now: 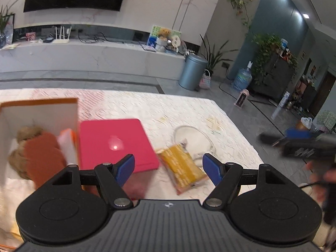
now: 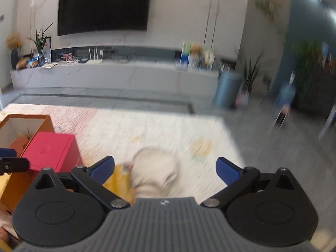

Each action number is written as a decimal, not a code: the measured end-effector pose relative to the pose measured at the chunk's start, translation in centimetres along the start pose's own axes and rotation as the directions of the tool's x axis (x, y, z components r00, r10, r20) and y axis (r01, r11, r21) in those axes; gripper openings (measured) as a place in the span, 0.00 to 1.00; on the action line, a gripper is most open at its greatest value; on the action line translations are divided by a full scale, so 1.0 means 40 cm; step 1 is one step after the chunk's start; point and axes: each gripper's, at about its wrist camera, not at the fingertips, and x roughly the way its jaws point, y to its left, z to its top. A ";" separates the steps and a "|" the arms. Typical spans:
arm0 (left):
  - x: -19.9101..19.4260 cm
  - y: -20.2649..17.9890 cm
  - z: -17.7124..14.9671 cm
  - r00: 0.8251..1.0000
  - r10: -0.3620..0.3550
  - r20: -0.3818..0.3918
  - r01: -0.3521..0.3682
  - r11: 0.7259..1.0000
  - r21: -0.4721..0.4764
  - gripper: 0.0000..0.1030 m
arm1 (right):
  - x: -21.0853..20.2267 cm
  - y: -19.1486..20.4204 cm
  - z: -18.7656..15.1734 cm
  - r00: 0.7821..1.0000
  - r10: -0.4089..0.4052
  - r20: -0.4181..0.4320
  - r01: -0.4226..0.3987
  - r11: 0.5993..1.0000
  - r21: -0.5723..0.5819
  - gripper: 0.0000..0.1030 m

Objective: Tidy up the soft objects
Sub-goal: 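Move both open tools back over the remaining items on the table, then grasp the yellow snack packet with the right tool, then lower the left tool onto the white canvas bag and close on it while the right tool holds the packet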

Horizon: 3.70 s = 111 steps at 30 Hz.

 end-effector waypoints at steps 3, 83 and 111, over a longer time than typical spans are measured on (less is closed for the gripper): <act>0.038 -0.013 -0.024 1.000 -0.010 -0.003 0.010 1.000 0.015 0.84 | 0.080 0.024 -0.058 0.998 0.020 -0.066 -0.020 1.000 0.001 0.98; 0.160 0.011 -0.209 0.980 0.020 -0.199 -0.009 0.998 0.058 0.84 | 0.369 0.139 -0.236 0.939 0.158 -0.305 -0.187 0.980 -0.067 0.49; 0.587 -0.290 0.006 0.954 0.081 -0.288 -0.046 0.991 0.126 0.84 | 0.343 -0.163 -0.216 0.976 0.040 -0.213 0.013 0.970 0.244 0.49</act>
